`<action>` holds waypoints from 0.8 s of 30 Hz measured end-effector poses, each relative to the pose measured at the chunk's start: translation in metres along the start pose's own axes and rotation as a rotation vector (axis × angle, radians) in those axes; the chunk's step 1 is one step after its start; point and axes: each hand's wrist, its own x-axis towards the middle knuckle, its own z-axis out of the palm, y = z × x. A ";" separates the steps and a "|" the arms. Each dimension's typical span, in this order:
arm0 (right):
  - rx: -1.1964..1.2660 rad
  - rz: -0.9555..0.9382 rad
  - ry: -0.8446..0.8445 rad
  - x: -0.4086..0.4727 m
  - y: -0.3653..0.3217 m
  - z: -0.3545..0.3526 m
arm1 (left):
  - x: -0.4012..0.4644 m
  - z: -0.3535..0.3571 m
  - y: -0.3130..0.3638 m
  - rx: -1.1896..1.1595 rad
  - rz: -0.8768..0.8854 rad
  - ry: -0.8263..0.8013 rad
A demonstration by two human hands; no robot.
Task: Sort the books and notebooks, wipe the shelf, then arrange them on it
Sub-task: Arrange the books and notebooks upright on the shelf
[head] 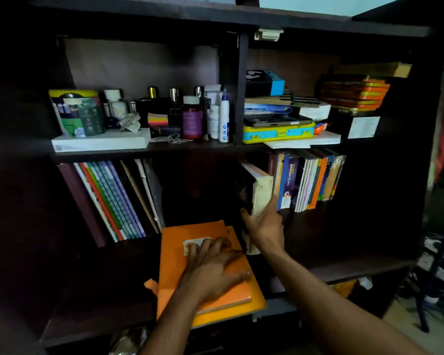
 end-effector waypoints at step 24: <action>0.135 0.106 0.012 0.080 0.022 0.053 | 0.007 0.005 -0.004 -0.102 -0.058 -0.062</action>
